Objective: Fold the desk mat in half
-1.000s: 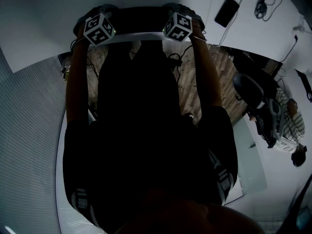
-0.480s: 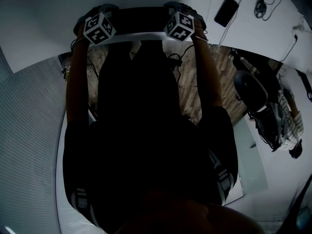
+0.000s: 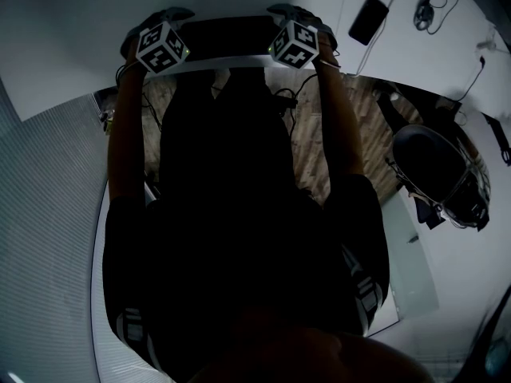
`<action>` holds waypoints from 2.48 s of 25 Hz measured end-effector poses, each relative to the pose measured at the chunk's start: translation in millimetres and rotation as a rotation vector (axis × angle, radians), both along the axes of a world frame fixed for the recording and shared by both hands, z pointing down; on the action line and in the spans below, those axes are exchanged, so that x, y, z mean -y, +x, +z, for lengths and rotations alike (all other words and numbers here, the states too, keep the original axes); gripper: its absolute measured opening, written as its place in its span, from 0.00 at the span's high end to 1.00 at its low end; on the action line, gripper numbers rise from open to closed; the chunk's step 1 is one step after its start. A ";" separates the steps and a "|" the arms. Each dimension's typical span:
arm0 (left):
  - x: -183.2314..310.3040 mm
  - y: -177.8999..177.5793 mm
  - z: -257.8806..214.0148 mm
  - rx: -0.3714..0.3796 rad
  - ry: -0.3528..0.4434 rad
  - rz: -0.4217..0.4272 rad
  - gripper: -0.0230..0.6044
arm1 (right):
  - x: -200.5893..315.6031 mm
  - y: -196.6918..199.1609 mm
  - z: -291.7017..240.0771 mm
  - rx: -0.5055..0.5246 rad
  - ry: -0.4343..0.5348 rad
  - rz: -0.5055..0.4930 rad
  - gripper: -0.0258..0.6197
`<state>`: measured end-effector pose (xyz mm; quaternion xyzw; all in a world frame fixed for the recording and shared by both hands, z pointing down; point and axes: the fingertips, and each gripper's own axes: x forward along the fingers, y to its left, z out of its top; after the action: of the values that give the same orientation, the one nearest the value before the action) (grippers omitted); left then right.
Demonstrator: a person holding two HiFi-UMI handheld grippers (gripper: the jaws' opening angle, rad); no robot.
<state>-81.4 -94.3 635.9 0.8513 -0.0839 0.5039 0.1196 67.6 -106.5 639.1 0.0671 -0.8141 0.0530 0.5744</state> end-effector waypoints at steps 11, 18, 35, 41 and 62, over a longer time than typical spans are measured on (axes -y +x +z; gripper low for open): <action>8.3 0.4 -10.0 -0.020 0.010 -0.037 0.83 | 7.1 -2.8 -8.9 0.024 0.006 0.034 0.79; 18.0 -3.3 -22.9 -0.031 0.050 -0.100 0.90 | 14.6 -6.8 -23.0 0.055 0.017 0.084 0.86; 48.5 -13.3 -108.6 -0.309 0.138 -0.511 0.96 | 45.7 -21.5 -87.0 0.284 0.067 0.428 0.96; 61.1 -21.2 -169.2 -0.454 0.241 -0.706 0.96 | 57.7 -21.4 -121.1 0.352 0.128 0.600 0.96; 32.6 -27.1 -306.2 -0.688 0.500 -0.995 0.96 | 22.7 -14.4 -245.2 0.676 0.262 0.920 0.96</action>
<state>-108.5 -126.9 329.7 0.8256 -0.5395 0.0523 0.1569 53.2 -129.1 394.0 0.4636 -0.8390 0.2141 0.1877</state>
